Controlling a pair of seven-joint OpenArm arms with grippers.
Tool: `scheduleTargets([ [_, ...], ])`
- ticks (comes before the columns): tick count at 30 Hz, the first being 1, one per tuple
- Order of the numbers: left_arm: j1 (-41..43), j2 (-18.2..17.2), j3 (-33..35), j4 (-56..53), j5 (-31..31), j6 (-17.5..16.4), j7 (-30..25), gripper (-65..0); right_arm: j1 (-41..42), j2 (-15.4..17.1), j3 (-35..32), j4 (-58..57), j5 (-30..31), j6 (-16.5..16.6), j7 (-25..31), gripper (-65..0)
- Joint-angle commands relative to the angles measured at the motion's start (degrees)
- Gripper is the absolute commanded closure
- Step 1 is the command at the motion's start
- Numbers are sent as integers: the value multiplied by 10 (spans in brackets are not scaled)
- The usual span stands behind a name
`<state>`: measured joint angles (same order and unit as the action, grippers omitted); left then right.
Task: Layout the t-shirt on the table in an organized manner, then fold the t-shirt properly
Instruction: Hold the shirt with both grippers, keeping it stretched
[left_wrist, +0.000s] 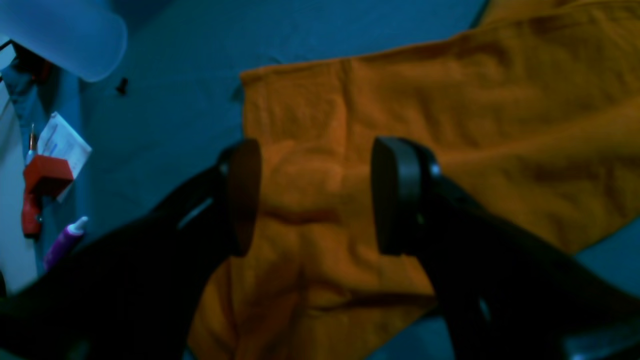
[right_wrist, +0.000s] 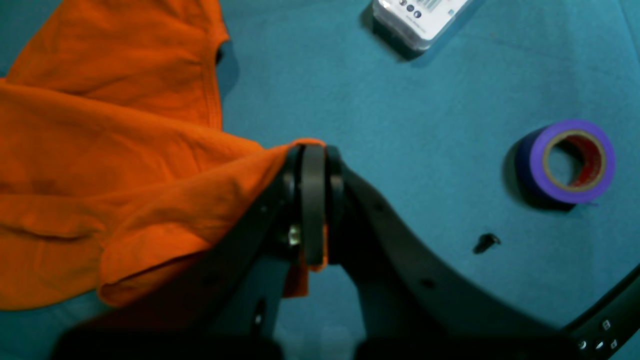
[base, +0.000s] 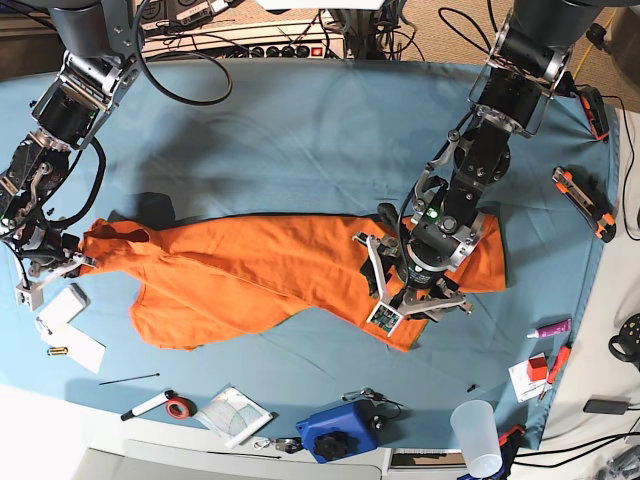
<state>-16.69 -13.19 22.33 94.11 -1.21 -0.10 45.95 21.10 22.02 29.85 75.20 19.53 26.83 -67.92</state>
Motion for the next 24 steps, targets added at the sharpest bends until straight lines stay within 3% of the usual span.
scheduleTargets([
  [1,-14,2,-4,9,1,2,-14,-350,14,13,1,9,6,-1,11,0],
  [24,-14,2,-4,9,-5,0,-14,-350,14,13,1,9,6,-1,15,0],
])
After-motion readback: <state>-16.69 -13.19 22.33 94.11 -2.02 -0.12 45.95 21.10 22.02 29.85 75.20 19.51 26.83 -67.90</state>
